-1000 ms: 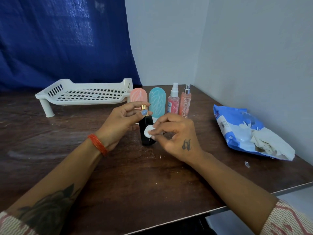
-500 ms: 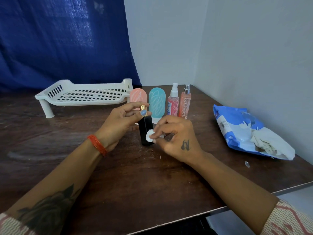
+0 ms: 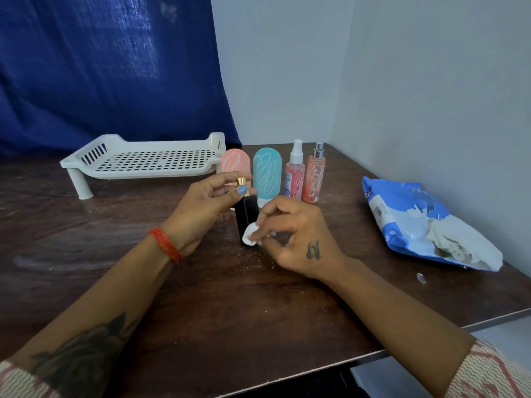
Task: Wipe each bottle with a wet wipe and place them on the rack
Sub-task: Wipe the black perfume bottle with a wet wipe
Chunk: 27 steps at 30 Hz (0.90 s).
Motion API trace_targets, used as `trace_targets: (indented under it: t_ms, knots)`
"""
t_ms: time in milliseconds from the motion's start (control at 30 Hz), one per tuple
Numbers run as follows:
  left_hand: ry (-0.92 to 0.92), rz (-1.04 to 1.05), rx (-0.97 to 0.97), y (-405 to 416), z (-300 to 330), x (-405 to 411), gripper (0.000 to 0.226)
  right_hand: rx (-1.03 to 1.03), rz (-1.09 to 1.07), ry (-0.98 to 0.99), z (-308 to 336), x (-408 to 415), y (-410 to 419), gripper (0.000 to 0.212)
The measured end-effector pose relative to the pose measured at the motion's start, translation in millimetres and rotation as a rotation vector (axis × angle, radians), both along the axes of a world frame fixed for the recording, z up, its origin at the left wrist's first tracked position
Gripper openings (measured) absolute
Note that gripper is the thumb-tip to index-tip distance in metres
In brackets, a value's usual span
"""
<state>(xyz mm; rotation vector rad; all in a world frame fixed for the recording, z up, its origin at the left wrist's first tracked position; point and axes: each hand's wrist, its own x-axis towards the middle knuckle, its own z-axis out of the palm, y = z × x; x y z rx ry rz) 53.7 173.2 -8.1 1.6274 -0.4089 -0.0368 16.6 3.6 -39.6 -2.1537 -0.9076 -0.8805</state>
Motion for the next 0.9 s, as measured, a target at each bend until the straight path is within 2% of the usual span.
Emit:
trace_targets:
  t_ms: [300,433,600,767,900]
  knots:
    - [0.025,-0.014,-0.002,-0.3,1.2,-1.1,0.028,-0.115,-0.164,0.024,-1.5,0.8,-4.7,0.015]
    - [0.045,-0.04,-0.016,-0.3,0.4,-1.3,0.028,0.035,-0.278,-0.043,-2.0,4.6,-5.6,0.016]
    - [0.015,-0.058,-0.013,-3.6,0.4,-2.4,0.026,0.217,-0.317,-0.087,2.6,7.2,-7.4,0.013]
    - [-0.032,-0.119,0.0,-3.6,0.4,-4.1,0.028,0.172,-0.243,-0.159,0.9,8.0,-3.5,0.017]
    - [-0.044,-0.144,0.039,-2.9,2.4,-4.7,0.027,0.174,-0.222,-0.143,-1.0,10.3,-5.1,0.017]
